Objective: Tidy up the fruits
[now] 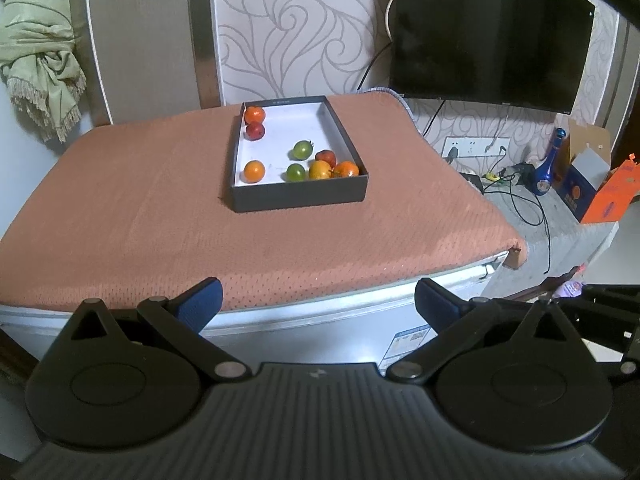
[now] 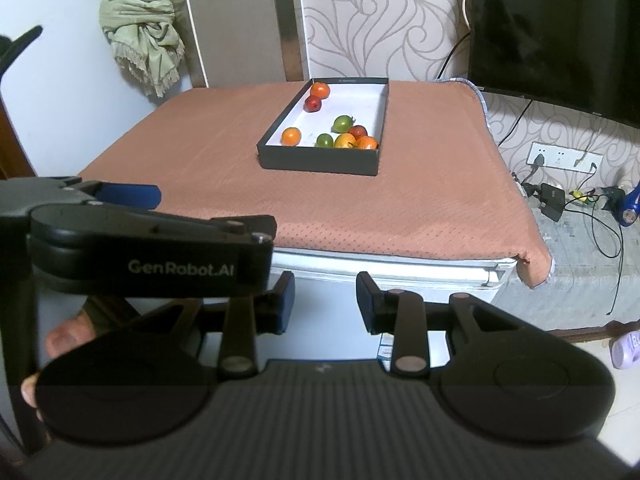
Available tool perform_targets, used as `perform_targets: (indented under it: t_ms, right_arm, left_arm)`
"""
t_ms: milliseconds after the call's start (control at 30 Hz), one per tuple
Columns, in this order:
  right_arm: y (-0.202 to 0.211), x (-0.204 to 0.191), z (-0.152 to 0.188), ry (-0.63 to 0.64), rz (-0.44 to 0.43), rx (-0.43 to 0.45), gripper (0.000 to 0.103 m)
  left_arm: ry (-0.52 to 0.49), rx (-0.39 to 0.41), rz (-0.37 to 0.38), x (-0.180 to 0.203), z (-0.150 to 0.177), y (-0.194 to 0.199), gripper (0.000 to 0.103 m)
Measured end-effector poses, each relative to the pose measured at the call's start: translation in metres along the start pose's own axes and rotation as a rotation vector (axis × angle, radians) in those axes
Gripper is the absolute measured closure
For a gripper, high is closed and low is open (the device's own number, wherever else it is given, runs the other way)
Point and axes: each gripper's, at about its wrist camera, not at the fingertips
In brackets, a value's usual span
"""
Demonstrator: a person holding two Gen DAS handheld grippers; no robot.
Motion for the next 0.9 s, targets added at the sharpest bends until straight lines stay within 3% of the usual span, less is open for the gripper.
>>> perform_targets:
  t_ms: [900]
  right_arm:
    - [0.0002,-0.0003,0.0011,0.001,-0.007,0.001,0.066]
  left_arm:
    - [-0.007,-0.006,0.008,0.0028,0.0052,0.0003,0.0]
Point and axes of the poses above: each gripper's, at about its wrist camera, not at the fingertips, and y roughly against the way its jaws point, x to its right, z to its underside, and after that the axes turned 15 degrees about x, right-handed
